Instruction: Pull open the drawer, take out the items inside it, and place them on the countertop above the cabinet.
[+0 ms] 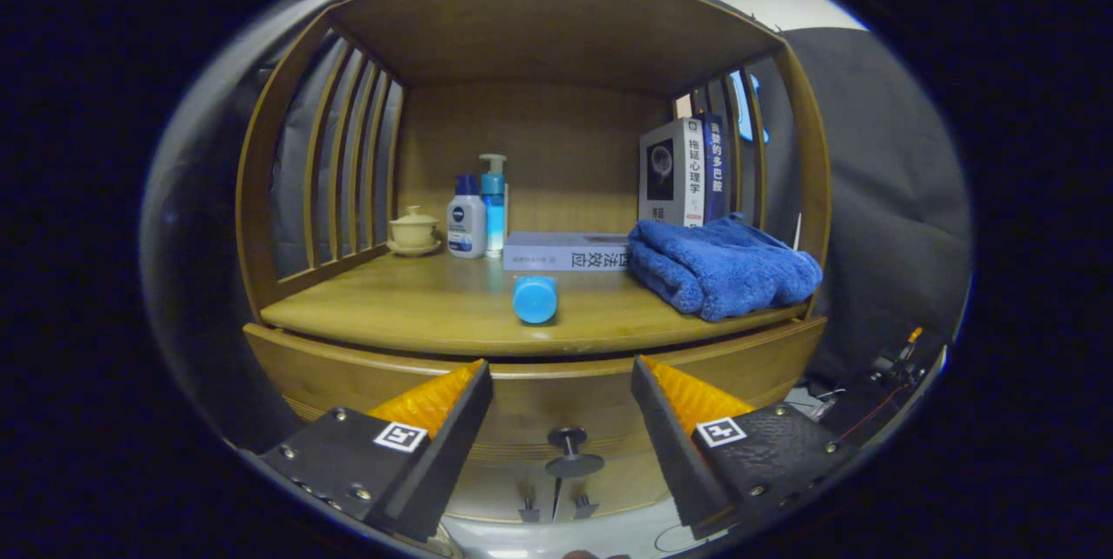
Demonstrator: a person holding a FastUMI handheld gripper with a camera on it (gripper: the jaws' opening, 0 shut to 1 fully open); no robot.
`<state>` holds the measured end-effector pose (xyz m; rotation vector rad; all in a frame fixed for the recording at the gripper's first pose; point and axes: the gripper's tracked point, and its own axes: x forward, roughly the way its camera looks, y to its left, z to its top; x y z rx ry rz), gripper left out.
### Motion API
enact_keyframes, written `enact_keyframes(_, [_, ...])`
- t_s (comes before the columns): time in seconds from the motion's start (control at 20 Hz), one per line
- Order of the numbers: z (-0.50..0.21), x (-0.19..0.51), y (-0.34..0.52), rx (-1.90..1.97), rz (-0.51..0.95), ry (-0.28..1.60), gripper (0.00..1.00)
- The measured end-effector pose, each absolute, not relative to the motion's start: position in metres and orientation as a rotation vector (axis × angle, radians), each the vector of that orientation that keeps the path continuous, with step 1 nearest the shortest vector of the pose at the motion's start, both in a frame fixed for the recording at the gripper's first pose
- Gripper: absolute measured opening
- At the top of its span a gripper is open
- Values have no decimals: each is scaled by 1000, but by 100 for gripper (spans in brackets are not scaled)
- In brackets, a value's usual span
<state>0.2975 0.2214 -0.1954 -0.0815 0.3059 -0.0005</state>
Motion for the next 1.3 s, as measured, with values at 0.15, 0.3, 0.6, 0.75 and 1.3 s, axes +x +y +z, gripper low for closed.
enact_keyframes(0.15, [-198, 304, 223, -82, -7, 308, 97])
enact_keyframes(0.3, [-198, 304, 223, -81, -3, 290, 97])
enact_keyframes(0.6, [-198, 305, 223, -98, 19, 290, 97])
enact_keyframes(0.75, [-196, 307, 223, -128, 38, 286, 97])
enact_keyframes(1.3, [-144, 270, 216, -103, 173, 194, 97])
